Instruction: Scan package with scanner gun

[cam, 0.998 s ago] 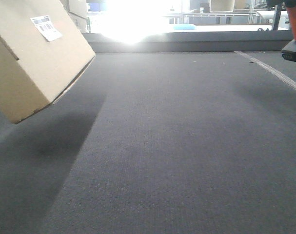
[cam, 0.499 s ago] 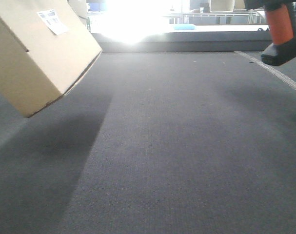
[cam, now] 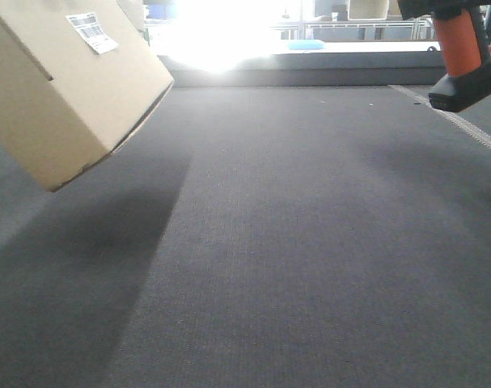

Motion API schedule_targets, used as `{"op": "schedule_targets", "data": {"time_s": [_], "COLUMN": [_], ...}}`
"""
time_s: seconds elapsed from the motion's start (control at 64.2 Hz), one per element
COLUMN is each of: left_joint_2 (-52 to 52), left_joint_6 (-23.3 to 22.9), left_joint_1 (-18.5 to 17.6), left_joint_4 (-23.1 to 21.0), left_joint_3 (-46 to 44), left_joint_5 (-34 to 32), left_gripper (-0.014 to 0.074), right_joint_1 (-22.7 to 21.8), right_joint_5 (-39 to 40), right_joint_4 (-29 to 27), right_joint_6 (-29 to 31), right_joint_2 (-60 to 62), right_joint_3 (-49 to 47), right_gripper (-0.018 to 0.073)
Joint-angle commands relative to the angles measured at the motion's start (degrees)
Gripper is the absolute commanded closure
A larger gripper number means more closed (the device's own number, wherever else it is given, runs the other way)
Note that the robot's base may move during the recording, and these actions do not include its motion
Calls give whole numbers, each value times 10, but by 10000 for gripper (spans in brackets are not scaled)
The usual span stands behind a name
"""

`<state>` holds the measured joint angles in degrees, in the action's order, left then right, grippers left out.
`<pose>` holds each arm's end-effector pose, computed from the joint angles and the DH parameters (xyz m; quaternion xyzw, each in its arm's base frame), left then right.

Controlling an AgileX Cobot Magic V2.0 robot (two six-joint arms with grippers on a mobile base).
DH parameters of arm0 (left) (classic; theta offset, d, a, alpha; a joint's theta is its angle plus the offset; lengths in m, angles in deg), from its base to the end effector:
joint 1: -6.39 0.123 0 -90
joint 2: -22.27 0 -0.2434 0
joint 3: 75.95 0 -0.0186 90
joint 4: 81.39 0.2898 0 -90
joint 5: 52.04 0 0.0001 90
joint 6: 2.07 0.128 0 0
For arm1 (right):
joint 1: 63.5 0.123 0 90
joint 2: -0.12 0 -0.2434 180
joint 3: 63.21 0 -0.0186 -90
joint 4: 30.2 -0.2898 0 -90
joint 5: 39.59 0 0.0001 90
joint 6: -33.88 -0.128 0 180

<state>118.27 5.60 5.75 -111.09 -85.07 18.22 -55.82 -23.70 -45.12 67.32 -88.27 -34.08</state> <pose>0.3619 -0.0638 0.2972 0.0317 0.9476 -0.2414 0.2067 0.3813 0.0423 0.2219 -0.1583 0.7615 -0.0896 0.6222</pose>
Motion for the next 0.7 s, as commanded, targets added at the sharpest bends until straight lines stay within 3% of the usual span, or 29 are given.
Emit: {"op": "schedule_targets", "data": {"time_s": [0.0,0.218,0.499,0.686], "left_joint_2": [-8,-8,-8,-8], "left_joint_6": [3,3,3,-8], "left_joint_1": [-4,-4,-4,-4], "left_joint_4": [-15,-15,1,60], "left_joint_3": [-1,-1,-5,-25], "left_joint_5": [-3,-3,-3,-3], "left_gripper": [708,708,708,708], "right_joint_1": [0,0,0,0], "right_joint_5": [39,41,29,3], "right_joint_4": [3,-8,-105,-195], "right_joint_6": [4,4,4,0], "right_joint_2": [5,5,42,79], "right_joint_3": [-7,-7,-7,-7], "right_gripper": [713,713,713,713]}}
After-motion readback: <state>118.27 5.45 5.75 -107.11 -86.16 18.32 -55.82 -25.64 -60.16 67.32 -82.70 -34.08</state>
